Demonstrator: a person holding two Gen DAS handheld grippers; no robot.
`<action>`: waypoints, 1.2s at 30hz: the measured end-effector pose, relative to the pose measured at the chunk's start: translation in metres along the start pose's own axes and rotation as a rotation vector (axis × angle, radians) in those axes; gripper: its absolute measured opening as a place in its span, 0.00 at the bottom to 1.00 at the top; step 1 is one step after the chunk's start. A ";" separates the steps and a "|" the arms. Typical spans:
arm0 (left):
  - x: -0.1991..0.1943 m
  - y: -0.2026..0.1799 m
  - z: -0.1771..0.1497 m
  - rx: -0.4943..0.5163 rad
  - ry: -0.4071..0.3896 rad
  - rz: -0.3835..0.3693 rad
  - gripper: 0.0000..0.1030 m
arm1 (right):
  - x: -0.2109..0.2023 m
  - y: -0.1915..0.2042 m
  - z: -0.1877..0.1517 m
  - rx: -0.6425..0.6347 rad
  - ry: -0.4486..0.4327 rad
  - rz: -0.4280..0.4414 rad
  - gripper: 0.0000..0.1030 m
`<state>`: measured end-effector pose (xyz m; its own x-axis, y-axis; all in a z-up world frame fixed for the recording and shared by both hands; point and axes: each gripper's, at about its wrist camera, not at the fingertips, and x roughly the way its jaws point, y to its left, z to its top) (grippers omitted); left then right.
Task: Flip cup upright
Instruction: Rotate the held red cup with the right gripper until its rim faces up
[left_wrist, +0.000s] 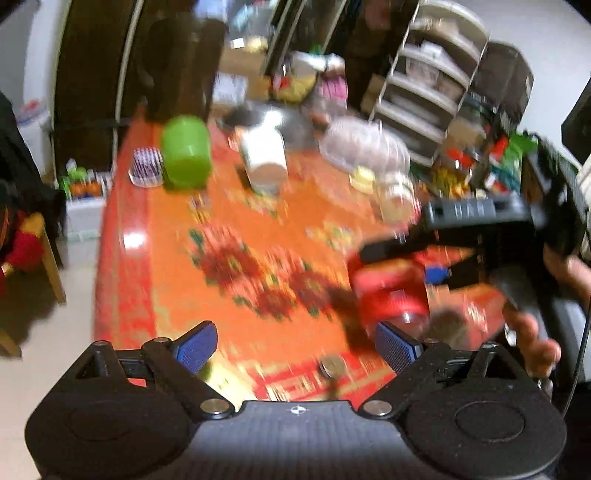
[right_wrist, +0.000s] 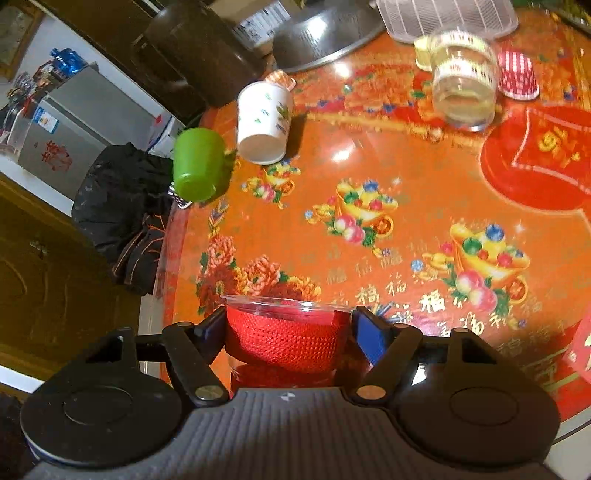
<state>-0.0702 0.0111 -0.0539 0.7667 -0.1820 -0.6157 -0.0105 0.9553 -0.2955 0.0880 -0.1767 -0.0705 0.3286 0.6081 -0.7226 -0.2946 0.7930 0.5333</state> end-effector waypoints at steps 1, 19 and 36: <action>-0.002 0.001 0.002 -0.001 -0.018 -0.006 0.91 | -0.001 0.001 0.000 -0.005 -0.005 0.000 0.71; 0.010 -0.008 0.023 0.036 -0.085 -0.045 1.00 | -0.022 0.012 0.001 -0.114 -0.147 -0.019 0.71; 0.006 0.003 0.015 0.016 -0.201 -0.039 1.00 | -0.009 0.003 -0.143 -0.625 -1.179 -0.232 0.72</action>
<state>-0.0558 0.0164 -0.0471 0.8790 -0.1705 -0.4452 0.0309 0.9523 -0.3037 -0.0443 -0.1850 -0.1253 0.9005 0.3838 0.2046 -0.3790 0.9232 -0.0639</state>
